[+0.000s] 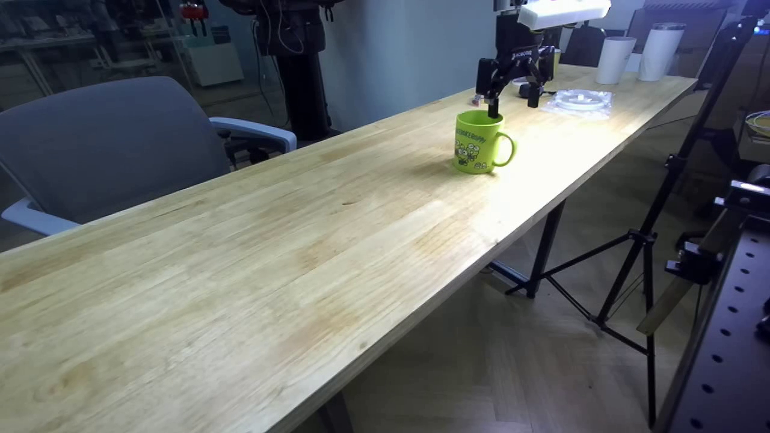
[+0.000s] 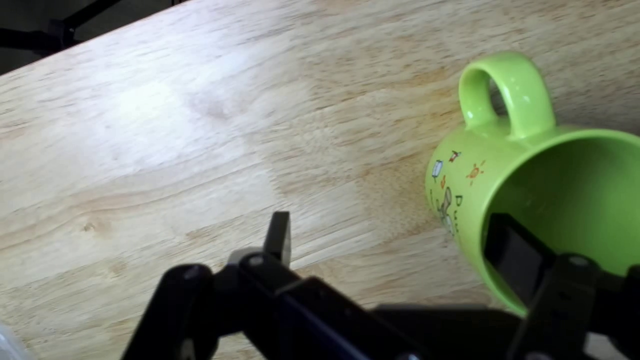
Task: Move the mug cup to the right
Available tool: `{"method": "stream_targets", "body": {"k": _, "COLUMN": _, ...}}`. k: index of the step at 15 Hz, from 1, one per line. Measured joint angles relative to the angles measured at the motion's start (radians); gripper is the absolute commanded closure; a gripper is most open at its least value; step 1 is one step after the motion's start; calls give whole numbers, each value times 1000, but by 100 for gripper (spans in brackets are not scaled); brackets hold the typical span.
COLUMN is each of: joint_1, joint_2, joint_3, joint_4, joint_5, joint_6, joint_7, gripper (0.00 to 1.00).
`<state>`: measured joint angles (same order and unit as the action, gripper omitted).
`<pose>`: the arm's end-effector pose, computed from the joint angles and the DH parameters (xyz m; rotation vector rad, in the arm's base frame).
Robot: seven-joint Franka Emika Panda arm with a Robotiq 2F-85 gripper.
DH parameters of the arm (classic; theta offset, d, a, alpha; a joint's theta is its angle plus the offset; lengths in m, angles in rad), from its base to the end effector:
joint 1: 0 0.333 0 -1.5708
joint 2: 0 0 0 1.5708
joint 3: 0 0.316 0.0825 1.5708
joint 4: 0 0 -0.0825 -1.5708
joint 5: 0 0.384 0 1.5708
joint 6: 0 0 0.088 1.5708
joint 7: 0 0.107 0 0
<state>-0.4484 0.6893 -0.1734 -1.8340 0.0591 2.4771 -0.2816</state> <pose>0.5224 -0.3682 0.1542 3.0403 -0.5383 -0.0988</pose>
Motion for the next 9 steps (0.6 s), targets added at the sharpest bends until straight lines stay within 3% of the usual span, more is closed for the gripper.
{"method": "stream_targets", "body": {"k": 6, "joint_1": 0, "joint_2": 8, "joint_3": 0, "joint_4": 0, "joint_5": -1, "joint_6": 0, "joint_7": 0, "gripper": 0}}
{"method": "stream_targets", "body": {"k": 7, "joint_1": 0, "joint_2": 13, "joint_3": 1, "joint_4": -1, "joint_5": -1, "joint_6": 1, "joint_7": 0, "gripper": 16}}
{"method": "stream_targets", "body": {"k": 9, "joint_1": 0, "joint_2": 22, "joint_3": 4, "joint_4": -2, "joint_5": -1, "joint_6": 3, "joint_7": 0, "gripper": 33}}
